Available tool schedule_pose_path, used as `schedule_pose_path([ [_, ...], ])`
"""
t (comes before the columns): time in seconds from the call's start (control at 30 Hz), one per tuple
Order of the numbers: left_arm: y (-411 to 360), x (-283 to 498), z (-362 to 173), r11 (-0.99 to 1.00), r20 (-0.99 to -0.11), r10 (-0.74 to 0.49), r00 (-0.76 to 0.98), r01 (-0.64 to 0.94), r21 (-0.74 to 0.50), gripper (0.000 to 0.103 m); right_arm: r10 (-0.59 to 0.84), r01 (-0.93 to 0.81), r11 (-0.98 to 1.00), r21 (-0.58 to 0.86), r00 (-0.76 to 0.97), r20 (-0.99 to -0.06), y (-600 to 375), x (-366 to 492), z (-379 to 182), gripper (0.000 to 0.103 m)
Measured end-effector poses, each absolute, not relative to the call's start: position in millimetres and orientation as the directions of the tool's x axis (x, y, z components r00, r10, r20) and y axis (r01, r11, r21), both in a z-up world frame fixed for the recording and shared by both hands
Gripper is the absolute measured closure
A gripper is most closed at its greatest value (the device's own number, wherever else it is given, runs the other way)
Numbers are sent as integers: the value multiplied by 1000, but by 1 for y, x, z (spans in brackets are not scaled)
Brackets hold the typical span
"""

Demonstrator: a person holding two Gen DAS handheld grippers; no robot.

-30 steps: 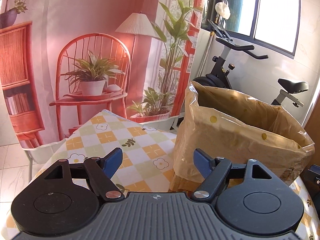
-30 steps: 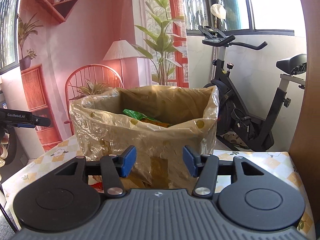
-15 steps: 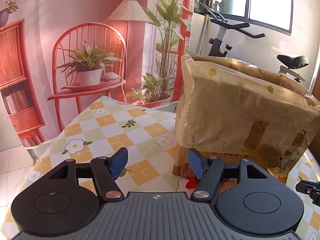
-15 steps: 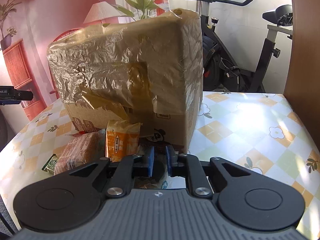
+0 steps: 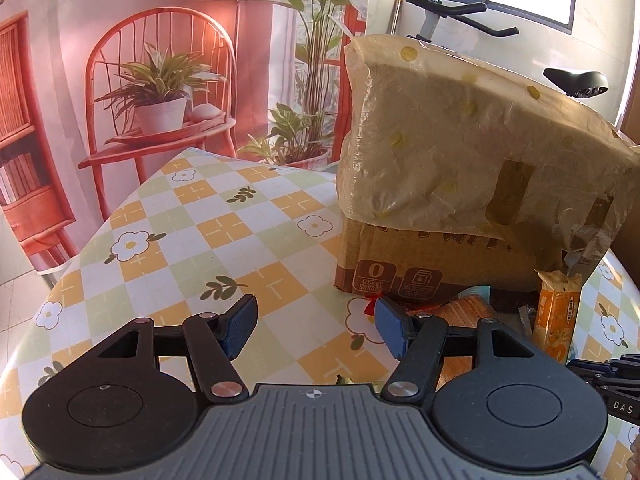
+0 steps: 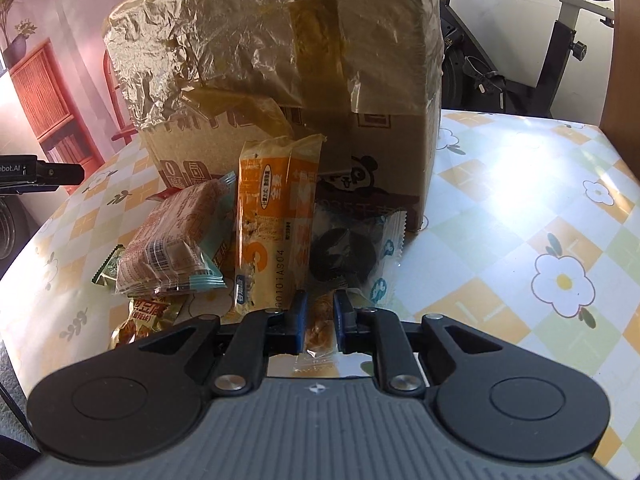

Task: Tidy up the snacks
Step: 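Move both open tools back down to the snacks beside the box, then grasp the green pastry packet with the left tool while the right tool grasps a small clear snack packet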

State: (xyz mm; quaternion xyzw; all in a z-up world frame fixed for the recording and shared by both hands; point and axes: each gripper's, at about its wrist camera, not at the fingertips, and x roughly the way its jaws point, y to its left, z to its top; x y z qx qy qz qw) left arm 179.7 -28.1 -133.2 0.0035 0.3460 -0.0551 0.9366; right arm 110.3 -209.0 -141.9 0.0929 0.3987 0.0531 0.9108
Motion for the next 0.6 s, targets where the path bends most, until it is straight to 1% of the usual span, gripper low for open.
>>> schedule_pose_path([
  [0.13, -29, 182, -145, 991, -675, -131, 726, 122, -61, 36, 151, -12, 981, 196, 684, -714, -207, 110, -144, 84],
  [0.2, -30, 182, -154, 987, -692, -152, 706, 142, -73, 36, 141, -10, 983, 184, 681, -719, -205, 111, -147, 78],
  [0.27, -31, 183, -161, 985, -704, -161, 691, 154, -75, 36, 138, -8, 984, 180, 676, -724, -204, 111, -149, 77],
  [0.37, -30, 185, -170, 984, -720, -165, 674, 159, -76, 38, 134, -6, 985, 174, 663, -736, -203, 112, -153, 78],
  [0.4, -30, 186, -172, 984, -725, -164, 669, 158, -77, 39, 134, -6, 985, 175, 667, -733, -203, 111, -153, 81],
  [0.6, -30, 186, -183, 979, -750, -201, 630, 160, -128, 39, 139, -2, 982, 189, 681, -719, -205, 108, -149, 82],
])
